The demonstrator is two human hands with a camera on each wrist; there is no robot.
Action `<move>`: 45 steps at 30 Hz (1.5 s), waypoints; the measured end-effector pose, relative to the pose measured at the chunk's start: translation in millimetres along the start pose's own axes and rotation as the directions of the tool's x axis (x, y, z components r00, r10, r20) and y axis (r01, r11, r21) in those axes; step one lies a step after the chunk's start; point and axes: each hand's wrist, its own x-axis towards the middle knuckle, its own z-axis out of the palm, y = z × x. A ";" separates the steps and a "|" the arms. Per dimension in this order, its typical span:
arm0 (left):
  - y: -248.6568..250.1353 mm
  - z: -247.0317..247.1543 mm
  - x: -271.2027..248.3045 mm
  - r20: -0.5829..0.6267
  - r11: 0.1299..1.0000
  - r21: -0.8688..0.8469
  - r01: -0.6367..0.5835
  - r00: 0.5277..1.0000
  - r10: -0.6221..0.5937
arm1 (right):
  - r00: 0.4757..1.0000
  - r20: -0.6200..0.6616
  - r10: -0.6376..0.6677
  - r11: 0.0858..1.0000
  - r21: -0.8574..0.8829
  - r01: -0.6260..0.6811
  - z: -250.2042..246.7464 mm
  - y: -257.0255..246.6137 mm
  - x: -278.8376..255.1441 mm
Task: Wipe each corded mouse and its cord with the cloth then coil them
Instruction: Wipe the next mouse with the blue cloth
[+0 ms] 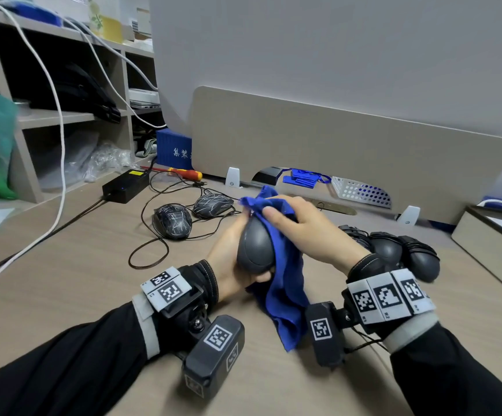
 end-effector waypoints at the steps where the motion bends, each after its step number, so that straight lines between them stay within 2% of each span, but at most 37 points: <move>1: 0.8 -0.1 -1.0 -0.016 1.000 0.010 -0.030 0.999 0.030 | 0.998 0.061 0.018 0.999 -0.039 -0.016 0.8 -3.1 -1.4; 4: 2.5 -3.8 -1.5 -0.031 0.996 -0.033 -0.088 0.996 0.087 | 0.987 0.150 0.056 0.992 -0.120 -0.038 3.9 -8.8 -5.0; 7: 0.0 -5.1 -1.1 -0.009 0.993 -0.022 -0.119 0.993 0.119 | 0.992 0.121 0.041 0.997 -0.076 -0.032 2.2 -11.6 -6.7; 10: -1.2 -3.6 -0.6 -0.002 0.995 0.030 -0.100 0.995 0.100 | 0.990 0.129 0.050 0.997 -0.065 -0.042 2.7 -10.0 -7.0; 12: -1.1 -2.2 -0.2 0.007 0.994 0.051 -0.091 0.996 0.091 | 0.994 0.106 0.035 0.999 -0.016 -0.033 1.7 -10.2 -8.2; 16: -2.3 -0.7 0.2 0.073 0.998 0.058 -0.030 0.997 0.026 | 0.990 0.114 0.083 0.981 0.165 -0.101 -2.6 -8.0 -7.7; 18: -2.7 -3.0 1.0 0.096 0.998 0.050 -0.034 0.995 0.029 | 0.991 0.105 0.081 0.982 0.164 -0.098 -1.3 -8.3 -7.3; 23: -0.5 -3.0 1.7 0.091 0.984 0.133 -0.116 0.990 0.105 | 0.997 -0.070 0.033 0.977 0.212 -0.017 -3.9 -10.3 -5.3; 27: -0.2 -3.7 3.6 0.047 0.985 0.153 -0.083 0.996 0.077 | 0.977 -0.209 0.032 0.995 0.095 -0.012 -3.0 -7.4 -1.8; 30: 0.1 -4.5 3.1 0.038 0.983 0.168 -0.071 0.997 0.066 | 0.968 -0.250 0.021 1.000 0.024 -0.015 -0.9 -6.5 -1.1; 32: 1.1 -4.7 2.5 0.020 0.982 0.181 -0.061 0.998 0.058 | 0.986 -0.164 0.017 0.999 0.039 -0.011 -2.1 -7.7 -2.0; 35: 1.6 -3.3 1.8 0.008 0.985 0.164 -0.050 0.999 0.049 | 0.996 0.085 0.024 0.990 0.138 -0.035 -4.0 -9.5 -6.7; 36: 1.3 -3.2 1.7 0.005 0.986 0.162 -0.047 0.999 0.046 | 0.994 0.101 0.030 0.987 0.151 -0.045 -5.1 -8.5 -6.9; 40: -0.4 -5.3 2.7 0.013 0.979 0.187 -0.084 0.996 0.083 | 0.993 -0.054 0.105 0.962 0.259 -0.088 -8.3 -5.4 -3.5; 45: -0.1 -6.5 2.7 0.014 0.980 0.181 -0.077 0.997 0.075 | 0.980 -0.168 0.110 0.974 0.217 -0.072 -5.1 -6.8 -3.1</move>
